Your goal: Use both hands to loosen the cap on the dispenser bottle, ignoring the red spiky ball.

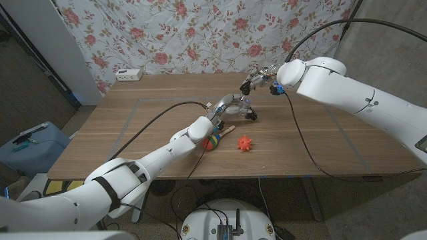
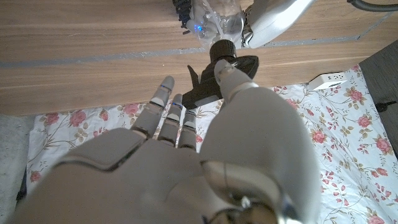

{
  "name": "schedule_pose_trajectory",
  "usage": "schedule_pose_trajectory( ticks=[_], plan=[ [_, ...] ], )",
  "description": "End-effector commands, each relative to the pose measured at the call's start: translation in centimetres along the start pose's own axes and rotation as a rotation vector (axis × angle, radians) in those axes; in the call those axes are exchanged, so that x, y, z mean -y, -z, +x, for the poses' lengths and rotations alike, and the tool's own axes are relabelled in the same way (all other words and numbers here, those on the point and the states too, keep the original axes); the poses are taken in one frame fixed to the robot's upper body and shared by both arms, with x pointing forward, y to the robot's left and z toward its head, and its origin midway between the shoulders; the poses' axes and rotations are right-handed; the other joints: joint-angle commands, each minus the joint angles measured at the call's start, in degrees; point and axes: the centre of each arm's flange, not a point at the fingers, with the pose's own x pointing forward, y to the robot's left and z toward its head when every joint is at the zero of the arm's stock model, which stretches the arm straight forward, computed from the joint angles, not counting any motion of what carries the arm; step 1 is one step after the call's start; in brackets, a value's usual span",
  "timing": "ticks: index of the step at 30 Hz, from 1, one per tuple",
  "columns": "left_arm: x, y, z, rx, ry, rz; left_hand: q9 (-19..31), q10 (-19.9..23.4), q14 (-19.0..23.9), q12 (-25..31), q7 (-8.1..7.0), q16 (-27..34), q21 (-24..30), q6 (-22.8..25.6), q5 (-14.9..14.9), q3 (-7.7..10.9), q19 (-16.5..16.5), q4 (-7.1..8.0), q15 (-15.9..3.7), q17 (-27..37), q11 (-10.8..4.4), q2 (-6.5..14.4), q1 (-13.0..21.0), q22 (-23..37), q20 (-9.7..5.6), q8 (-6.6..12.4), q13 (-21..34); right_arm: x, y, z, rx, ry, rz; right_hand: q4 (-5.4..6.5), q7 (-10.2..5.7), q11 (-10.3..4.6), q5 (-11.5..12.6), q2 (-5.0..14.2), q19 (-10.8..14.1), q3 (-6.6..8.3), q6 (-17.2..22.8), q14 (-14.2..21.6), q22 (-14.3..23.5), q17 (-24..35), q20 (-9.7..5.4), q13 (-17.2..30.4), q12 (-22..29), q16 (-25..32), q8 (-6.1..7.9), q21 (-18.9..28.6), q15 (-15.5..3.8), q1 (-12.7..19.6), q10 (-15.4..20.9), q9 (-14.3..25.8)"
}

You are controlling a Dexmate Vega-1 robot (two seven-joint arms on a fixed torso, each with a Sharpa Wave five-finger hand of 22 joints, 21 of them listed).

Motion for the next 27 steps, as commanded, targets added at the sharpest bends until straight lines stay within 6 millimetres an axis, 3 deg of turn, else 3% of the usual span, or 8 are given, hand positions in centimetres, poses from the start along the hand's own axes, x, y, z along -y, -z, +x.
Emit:
schedule_pose_trajectory(
  ticks=[1,10,17,27],
  plan=[
    [-0.2,0.1,0.1,0.003,-0.007,-0.005,0.04,2.45,1.04,0.21,0.52,-0.05,-0.20,4.35,-0.16,2.69,0.04,2.29,-3.40,0.00,-1.41,11.58,-2.13,0.08,-3.93,0.55,0.11,0.0,0.0,0.5,0.026,0.037,0.015,0.09,-0.09,0.01,-0.09,-0.15,0.49,-0.16,1.25,0.21,0.16,0.33,-0.19,0.25,0.31,0.35,0.79,0.23,-0.52,0.56,0.68,0.16],
    [-0.5,0.2,0.5,0.004,-0.003,-0.004,0.02,2.47,1.08,0.19,0.54,-0.18,-0.19,4.41,-0.15,2.81,0.05,2.25,-3.40,-0.12,-1.45,11.56,-2.24,0.08,-3.92,0.57,0.10,0.2,-0.2,0.7,0.034,0.040,0.011,-0.06,-0.94,-0.57,-0.14,-0.18,-0.72,-0.14,0.74,-0.47,0.17,0.52,0.13,0.27,0.16,0.25,0.75,-0.22,-0.79,1.43,0.63,0.20],
    [-0.7,0.4,1.0,0.004,-0.005,-0.005,0.01,2.44,1.08,0.19,0.51,-0.21,-0.18,4.39,-0.16,2.85,0.05,2.23,-3.32,-0.09,-1.44,11.59,-2.32,0.08,-3.89,0.55,0.14,0.7,-0.1,0.4,0.032,0.043,0.004,-0.17,-2.65,-0.76,-0.20,-0.18,-3.12,-0.02,-3.66,-2.31,0.14,0.66,1.63,0.31,-0.35,-0.19,-1.17,-0.62,-0.15,3.26,-0.60,-0.02],
    [-0.8,0.4,1.2,0.008,-0.014,0.001,0.00,2.51,1.17,0.20,0.48,-0.22,-0.19,4.51,-0.15,2.93,0.00,2.12,-3.50,-0.07,-1.48,11.56,-2.32,0.08,-3.93,0.60,0.16,1.2,-0.1,-0.4,0.060,0.048,0.022,0.19,-2.74,-1.10,-0.42,-0.23,-5.28,-0.31,-7.57,-4.12,0.12,0.59,2.21,0.35,-0.80,-0.62,-3.47,-0.68,0.82,4.23,-2.64,-0.51]
  ],
)
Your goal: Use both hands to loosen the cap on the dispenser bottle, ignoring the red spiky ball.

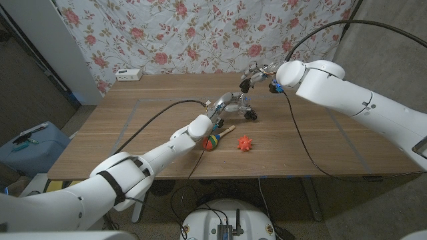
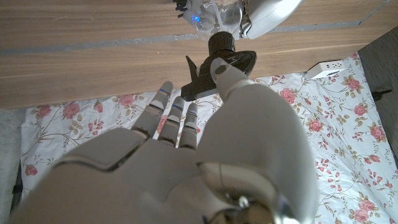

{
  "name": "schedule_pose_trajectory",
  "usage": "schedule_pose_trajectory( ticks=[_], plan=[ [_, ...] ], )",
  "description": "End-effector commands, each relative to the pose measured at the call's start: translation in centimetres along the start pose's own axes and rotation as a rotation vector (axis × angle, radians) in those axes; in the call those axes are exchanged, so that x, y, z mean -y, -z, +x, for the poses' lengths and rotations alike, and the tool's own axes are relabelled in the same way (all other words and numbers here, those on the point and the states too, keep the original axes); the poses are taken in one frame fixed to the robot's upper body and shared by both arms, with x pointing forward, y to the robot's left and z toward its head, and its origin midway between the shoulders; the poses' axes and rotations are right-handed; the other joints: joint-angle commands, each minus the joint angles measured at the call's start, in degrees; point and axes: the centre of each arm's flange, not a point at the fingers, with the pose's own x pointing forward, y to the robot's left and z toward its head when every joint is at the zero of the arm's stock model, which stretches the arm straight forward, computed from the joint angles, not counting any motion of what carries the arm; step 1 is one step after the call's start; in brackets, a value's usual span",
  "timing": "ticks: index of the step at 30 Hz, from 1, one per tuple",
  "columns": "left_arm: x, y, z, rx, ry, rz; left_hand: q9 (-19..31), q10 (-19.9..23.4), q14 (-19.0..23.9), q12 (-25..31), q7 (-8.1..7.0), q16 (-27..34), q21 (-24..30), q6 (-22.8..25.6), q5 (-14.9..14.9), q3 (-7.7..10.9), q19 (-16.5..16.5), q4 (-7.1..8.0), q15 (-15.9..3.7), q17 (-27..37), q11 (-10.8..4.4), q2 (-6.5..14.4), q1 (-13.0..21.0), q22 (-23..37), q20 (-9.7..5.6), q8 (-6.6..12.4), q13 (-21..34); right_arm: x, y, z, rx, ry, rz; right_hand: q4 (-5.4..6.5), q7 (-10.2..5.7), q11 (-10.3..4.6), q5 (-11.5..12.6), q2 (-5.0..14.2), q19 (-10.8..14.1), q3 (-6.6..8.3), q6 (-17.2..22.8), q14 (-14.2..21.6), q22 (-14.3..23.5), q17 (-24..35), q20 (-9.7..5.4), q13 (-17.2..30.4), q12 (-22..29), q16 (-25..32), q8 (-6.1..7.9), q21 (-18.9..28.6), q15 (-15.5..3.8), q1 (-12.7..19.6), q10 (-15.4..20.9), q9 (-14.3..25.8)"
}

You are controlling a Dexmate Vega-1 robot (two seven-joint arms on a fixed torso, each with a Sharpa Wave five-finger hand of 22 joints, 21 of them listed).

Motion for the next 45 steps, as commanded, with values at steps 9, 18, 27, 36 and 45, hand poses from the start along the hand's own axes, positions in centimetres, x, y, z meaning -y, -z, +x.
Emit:
schedule_pose_trajectory(
  ticks=[9,18,27,36,45],
  plan=[
    [-0.1,0.0,0.1,0.003,-0.016,0.003,-0.02,2.26,1.15,0.44,0.49,-0.25,-0.18,4.58,-0.16,2.75,0.02,2.33,-3.43,0.06,-1.74,11.55,-2.38,0.08,-3.95,0.49,0.05,1.1,-0.1,-1.6,0.036,0.019,0.030,3.06,2.81,2.10,-1.15,-1.34,0.49,-3.88,-6.44,-0.93,0.16,-0.01,0.60,0.36,0.26,-0.02,-3.70,0.92,1.82,-6.32,-1.65,-0.38],
    [-0.2,0.0,0.0,0.002,-0.019,0.006,-0.03,2.27,1.13,0.44,0.43,-0.21,-0.17,4.59,-0.18,2.76,0.03,2.29,-3.41,0.18,-1.79,11.58,-2.39,0.08,-3.89,0.49,0.09,1.2,-0.7,-2.4,0.032,0.049,0.021,5.40,5.29,3.03,-1.84,-2.30,1.65,-6.86,-10.35,-0.76,0.22,-0.03,0.97,0.37,0.52,0.09,-5.25,1.15,2.64,-13.11,-1.50,-0.43],
    [-0.2,0.1,-0.2,0.001,-0.023,0.004,-0.04,2.28,1.11,0.41,0.46,-0.21,-0.18,4.57,-0.18,2.81,-0.03,2.25,-3.41,0.26,-1.80,11.61,-2.41,0.08,-3.88,0.48,0.07,1.1,-1.0,-2.6,0.024,0.058,0.020,8.00,6.30,4.23,-1.51,-2.64,3.64,-9.85,-12.66,0.46,0.29,0.05,0.68,0.41,0.98,0.56,-5.37,1.44,3.19,-20.23,-0.45,-0.35],
    [-0.1,0.0,-0.3,0.002,-0.023,0.006,-0.04,2.25,1.11,0.41,0.43,-0.28,-0.18,4.55,-0.17,2.89,-0.06,2.22,-3.44,0.24,-1.90,11.60,-2.44,0.08,-3.87,0.47,0.12,0.5,-1.4,-2.5,-0.011,0.081,0.006,11.21,7.92,5.31,-1.46,-2.38,4.65,-12.64,-13.42,2.21,0.33,0.18,1.85,0.45,1.58,1.11,-5.17,1.39,4.34,-27.57,1.56,-0.25],
    [0.0,-0.2,-0.2,0.008,-0.018,0.008,-0.05,2.20,1.16,0.39,0.34,-0.30,-0.17,4.59,-0.18,2.92,-0.04,2.20,-3.52,0.23,-1.86,11.52,-2.53,0.08,-3.88,0.48,0.17,0.2,-2.1,-2.6,-0.074,0.118,-0.041,13.88,11.69,6.19,-1.33,-3.15,4.97,-15.58,-12.18,3.50,0.32,0.07,3.32,0.48,1.87,1.19,-4.50,1.12,5.05,-34.45,3.49,-0.36]
  ],
)
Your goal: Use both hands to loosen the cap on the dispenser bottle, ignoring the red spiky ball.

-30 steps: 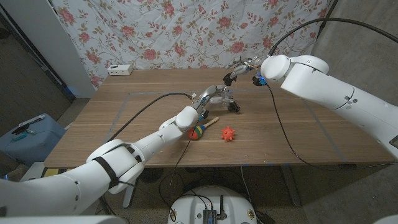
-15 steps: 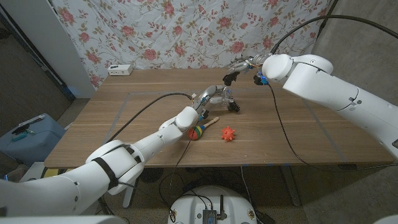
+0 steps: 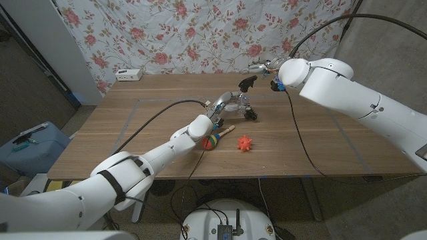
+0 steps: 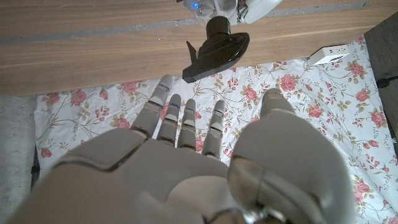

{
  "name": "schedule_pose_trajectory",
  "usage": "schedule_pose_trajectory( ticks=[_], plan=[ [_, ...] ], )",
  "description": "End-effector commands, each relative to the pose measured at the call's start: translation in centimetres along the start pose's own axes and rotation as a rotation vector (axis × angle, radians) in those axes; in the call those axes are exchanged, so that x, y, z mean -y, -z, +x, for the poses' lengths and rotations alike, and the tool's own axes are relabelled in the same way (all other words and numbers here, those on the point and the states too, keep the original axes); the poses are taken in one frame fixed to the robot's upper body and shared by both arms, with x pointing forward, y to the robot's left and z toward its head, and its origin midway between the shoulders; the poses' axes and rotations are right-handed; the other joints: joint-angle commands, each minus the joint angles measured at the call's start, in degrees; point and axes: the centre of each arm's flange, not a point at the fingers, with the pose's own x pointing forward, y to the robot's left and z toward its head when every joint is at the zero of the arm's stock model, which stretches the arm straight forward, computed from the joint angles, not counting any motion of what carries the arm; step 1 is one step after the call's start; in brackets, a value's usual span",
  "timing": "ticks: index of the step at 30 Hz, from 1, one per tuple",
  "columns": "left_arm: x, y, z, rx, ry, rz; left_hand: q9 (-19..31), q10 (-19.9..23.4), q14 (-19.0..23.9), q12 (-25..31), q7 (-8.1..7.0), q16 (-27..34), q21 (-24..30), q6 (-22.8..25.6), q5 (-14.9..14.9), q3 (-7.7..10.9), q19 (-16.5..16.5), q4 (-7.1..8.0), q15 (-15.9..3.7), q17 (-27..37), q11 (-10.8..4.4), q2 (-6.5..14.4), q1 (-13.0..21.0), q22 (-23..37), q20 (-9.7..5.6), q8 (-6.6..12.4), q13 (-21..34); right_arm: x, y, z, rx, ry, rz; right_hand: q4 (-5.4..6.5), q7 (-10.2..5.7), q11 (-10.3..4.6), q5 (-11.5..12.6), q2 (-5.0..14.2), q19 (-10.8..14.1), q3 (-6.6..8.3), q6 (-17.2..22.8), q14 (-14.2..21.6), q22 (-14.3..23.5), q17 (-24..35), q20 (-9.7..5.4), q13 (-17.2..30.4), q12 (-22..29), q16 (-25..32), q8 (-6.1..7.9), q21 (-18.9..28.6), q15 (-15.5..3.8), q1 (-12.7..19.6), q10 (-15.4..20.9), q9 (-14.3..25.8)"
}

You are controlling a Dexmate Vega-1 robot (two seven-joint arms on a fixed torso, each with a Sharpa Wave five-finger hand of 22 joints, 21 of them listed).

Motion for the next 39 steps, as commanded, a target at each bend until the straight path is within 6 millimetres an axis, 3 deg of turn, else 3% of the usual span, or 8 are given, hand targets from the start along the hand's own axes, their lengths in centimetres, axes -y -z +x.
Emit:
schedule_pose_trajectory(
  ticks=[1,3,9,22,39],
  plan=[
    [0.1,-0.2,0.0,0.005,0.004,0.003,-0.05,2.22,1.04,0.42,0.34,0.08,-0.17,4.58,-0.18,2.70,-0.05,2.42,-3.60,0.24,-1.84,11.54,-2.51,0.08,-3.87,0.22,0.15,-0.5,-1.0,-0.3,-0.050,0.048,-0.055,1.29,1.84,0.45,0.40,-0.41,-0.08,-1.10,1.47,0.93,0.32,0.06,0.70,0.20,0.03,0.48,0.80,-0.05,0.41,-3.00,0.39,-0.01],
    [0.2,-0.2,0.0,0.006,0.006,0.002,-0.05,2.19,0.97,0.40,0.34,0.11,-0.17,4.58,-0.18,2.69,-0.05,2.37,-3.58,0.32,-1.78,11.56,-2.44,0.08,-3.91,0.22,0.15,-0.6,-1.1,-0.4,-0.047,0.059,-0.073,1.83,3.02,0.86,0.46,-0.79,0.02,-1.84,2.76,1.10,0.31,0.00,1.20,0.20,-0.01,0.40,1.20,-0.08,0.72,-4.60,0.58,-0.10],
    [0.3,-0.4,0.0,0.010,0.007,0.003,-0.05,2.24,1.02,0.43,0.28,0.07,-0.17,4.60,-0.18,2.75,-0.06,2.36,-3.54,0.28,-1.71,11.54,-2.46,0.08,-3.86,0.23,0.19,-0.7,-1.3,-0.7,-0.056,0.087,-0.094,2.42,4.42,1.26,0.54,-1.25,1.10,-2.74,4.44,2.01,0.28,-0.12,2.08,0.20,-0.04,0.52,1.64,0.15,1.19,-6.56,0.93,-0.22],
    [0.4,-0.6,-0.3,0.011,0.012,0.006,-0.06,2.17,1.02,0.37,0.34,0.07,-0.16,4.70,-0.18,2.79,-0.04,2.37,-3.60,0.37,-1.63,11.54,-2.53,0.08,-3.86,0.27,0.20,-1.0,-1.1,-1.7,-0.154,0.127,-0.115,2.57,4.90,1.41,0.74,-1.54,2.02,-3.31,8.14,2.89,0.26,-0.40,2.05,0.19,0.13,0.45,2.79,0.21,1.19,-7.85,2.01,-0.31],
    [0.2,-0.3,-0.8,0.003,0.002,0.004,-0.07,2.25,0.98,0.36,0.30,-0.04,-0.15,4.67,-0.19,2.87,-0.05,2.44,-3.46,0.34,-1.65,11.52,-2.72,0.09,-3.88,0.25,0.21,-1.6,-0.5,-2.3,-0.154,0.116,-0.107,2.51,4.75,1.52,0.98,-1.63,2.62,-3.63,12.04,3.33,0.25,-0.63,1.63,0.17,0.00,0.20,3.96,0.12,0.87,-8.63,2.43,-0.39]
  ],
)
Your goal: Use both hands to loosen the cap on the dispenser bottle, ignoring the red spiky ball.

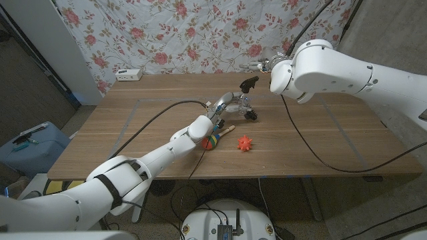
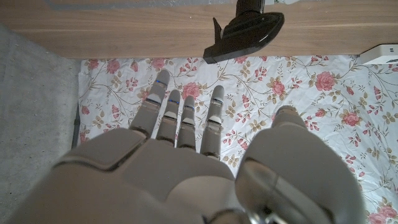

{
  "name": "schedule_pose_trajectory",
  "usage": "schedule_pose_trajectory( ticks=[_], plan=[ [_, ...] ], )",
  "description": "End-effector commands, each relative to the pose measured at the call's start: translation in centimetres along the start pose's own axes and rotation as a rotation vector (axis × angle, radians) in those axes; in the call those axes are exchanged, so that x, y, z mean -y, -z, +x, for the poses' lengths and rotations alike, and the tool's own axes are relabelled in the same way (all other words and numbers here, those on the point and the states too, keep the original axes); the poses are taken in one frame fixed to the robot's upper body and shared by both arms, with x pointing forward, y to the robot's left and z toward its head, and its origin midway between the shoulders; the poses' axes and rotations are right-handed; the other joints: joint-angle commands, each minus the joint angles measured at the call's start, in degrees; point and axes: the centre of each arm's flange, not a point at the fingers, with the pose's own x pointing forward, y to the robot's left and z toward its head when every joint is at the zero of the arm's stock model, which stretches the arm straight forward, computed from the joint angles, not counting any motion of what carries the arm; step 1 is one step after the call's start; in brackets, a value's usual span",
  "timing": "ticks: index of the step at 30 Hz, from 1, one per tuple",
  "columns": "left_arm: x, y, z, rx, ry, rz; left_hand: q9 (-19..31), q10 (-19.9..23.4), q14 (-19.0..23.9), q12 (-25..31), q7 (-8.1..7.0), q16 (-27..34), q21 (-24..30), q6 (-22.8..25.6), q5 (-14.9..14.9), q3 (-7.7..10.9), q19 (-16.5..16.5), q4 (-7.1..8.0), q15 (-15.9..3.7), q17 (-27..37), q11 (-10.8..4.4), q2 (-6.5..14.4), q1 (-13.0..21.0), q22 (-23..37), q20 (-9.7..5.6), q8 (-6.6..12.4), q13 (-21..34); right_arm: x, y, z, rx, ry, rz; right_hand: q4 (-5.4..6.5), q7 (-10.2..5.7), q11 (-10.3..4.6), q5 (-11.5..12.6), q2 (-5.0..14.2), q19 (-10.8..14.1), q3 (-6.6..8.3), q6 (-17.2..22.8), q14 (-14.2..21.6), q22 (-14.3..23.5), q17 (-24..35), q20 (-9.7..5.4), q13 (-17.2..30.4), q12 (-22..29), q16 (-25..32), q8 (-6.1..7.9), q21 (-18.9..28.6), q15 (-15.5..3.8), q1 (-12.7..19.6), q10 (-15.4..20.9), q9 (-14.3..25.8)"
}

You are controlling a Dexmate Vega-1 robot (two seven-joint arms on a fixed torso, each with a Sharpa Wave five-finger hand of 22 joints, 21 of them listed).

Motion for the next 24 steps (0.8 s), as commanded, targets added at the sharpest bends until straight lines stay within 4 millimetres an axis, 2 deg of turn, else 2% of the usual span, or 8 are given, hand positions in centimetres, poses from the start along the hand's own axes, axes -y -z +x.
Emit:
schedule_pose_trajectory(
  ticks=[1,14,24],
  plan=[
    [-0.2,0.1,-0.2,-0.004,-0.007,0.000,-0.07,2.22,0.84,0.16,0.30,0.23,-0.17,4.64,-0.18,2.92,-0.08,2.44,-3.27,0.17,-1.71,11.53,-2.75,0.09,-3.86,0.24,0.22,-0.9,0.5,-0.9,-0.024,-0.025,0.004,-0.06,-0.29,-0.21,0.28,-0.03,0.47,-0.25,1.59,0.73,0.25,0.06,-0.11,0.18,-0.01,0.19,0.65,0.11,-0.18,-0.41,0.69,0.03],
    [-0.2,0.2,0.0,-0.003,-0.008,-0.003,-0.08,2.11,0.78,0.08,0.24,0.26,-0.17,4.72,-0.21,2.91,-0.09,2.46,-3.36,0.31,-1.67,11.56,-2.84,0.09,-3.88,0.27,0.22,-1.3,0.8,-0.4,-0.041,-0.031,0.005,-0.11,-0.69,-0.22,0.51,-0.02,0.74,-0.46,4.87,1.16,0.24,-0.05,-0.57,0.17,-0.13,0.08,1.71,0.01,-0.50,-0.92,1.02,0.01],
    [-0.1,0.1,0.3,0.001,-0.005,-0.003,-0.08,2.14,0.74,0.03,0.31,0.23,-0.17,4.73,-0.20,2.97,-0.11,2.40,-3.30,0.34,-1.59,11.55,-2.85,0.09,-3.85,0.28,0.17,-1.8,1.6,0.2,-0.074,-0.045,0.021,-0.14,-0.73,-0.22,0.58,0.00,0.91,-0.51,5.41,1.22,0.24,-0.08,-0.73,0.16,-0.22,0.00,1.84,0.00,-0.57,-1.08,1.02,0.00]
  ],
)
